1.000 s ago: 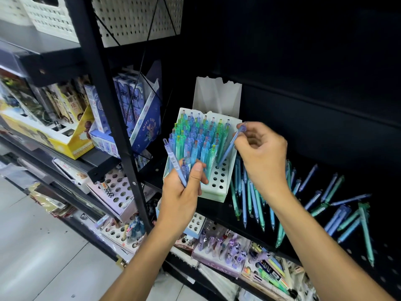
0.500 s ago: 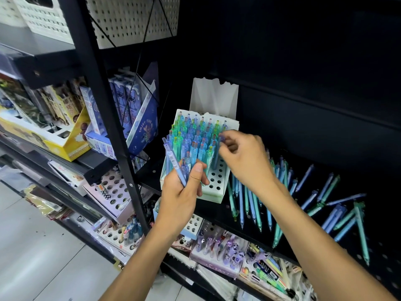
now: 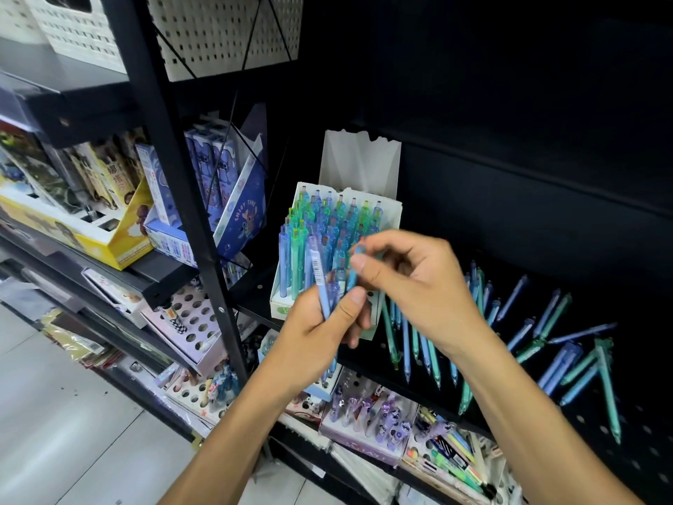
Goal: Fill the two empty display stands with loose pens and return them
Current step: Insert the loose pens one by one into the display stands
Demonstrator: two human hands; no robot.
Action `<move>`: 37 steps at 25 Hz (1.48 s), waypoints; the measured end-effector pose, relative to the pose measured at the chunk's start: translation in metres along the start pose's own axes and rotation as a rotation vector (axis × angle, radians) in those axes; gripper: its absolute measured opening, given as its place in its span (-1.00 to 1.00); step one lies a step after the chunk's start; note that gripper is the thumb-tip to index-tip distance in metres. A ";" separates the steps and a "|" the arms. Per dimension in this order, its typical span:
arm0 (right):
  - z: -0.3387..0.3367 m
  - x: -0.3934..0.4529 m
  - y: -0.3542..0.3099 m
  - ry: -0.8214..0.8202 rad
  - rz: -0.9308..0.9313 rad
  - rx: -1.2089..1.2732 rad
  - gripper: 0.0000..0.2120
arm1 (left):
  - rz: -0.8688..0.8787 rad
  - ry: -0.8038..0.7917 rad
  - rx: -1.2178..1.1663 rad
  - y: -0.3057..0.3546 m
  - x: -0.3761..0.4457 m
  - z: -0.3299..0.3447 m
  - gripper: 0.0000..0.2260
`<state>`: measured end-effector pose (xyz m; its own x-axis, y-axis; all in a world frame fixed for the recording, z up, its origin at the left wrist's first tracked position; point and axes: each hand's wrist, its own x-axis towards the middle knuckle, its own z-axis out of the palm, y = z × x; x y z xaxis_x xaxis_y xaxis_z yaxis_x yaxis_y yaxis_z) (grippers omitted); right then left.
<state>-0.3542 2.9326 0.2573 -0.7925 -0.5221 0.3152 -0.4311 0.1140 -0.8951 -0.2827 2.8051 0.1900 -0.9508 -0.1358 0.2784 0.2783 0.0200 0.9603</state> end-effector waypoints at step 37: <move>-0.036 -0.001 -0.020 0.570 -0.137 0.325 -0.94 | -0.108 0.121 0.105 0.000 -0.007 -0.017 -0.87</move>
<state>-0.3600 2.9609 0.2863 -0.8824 0.0245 0.4698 -0.4625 -0.2284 -0.8567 -0.2736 2.7895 0.1878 -0.9494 -0.2609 0.1749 0.1534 0.1008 0.9830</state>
